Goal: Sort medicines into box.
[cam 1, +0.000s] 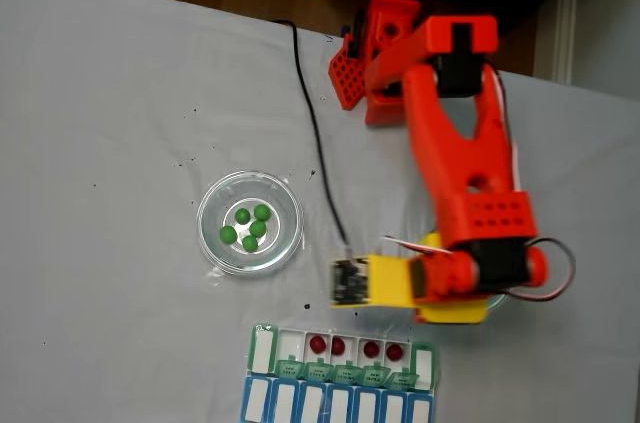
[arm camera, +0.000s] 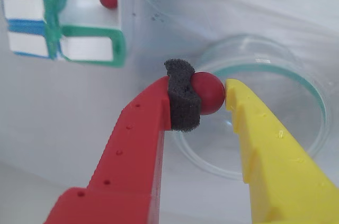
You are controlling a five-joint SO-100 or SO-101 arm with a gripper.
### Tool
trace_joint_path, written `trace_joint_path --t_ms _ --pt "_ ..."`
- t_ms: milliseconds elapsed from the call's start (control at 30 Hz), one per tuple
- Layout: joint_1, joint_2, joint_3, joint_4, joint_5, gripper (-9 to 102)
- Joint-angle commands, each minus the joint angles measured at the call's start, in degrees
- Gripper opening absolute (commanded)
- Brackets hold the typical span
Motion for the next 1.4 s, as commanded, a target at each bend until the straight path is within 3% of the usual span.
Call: trace_joint_path --t_ms 0,167,367,1033,1367 --pt "4.2 4.5 -4.7 -1.7 -3.0 1" --pt "11.0 1.7 -1.7 -5.8 -5.1 1" --pt "17.2 8.5 17.2 -23.0 -7.5 1" --pt "20.2 4.6 14.8 -30.5 -4.8 1" --pt "21.1 -3.7 5.2 -28.0 -3.9 1"
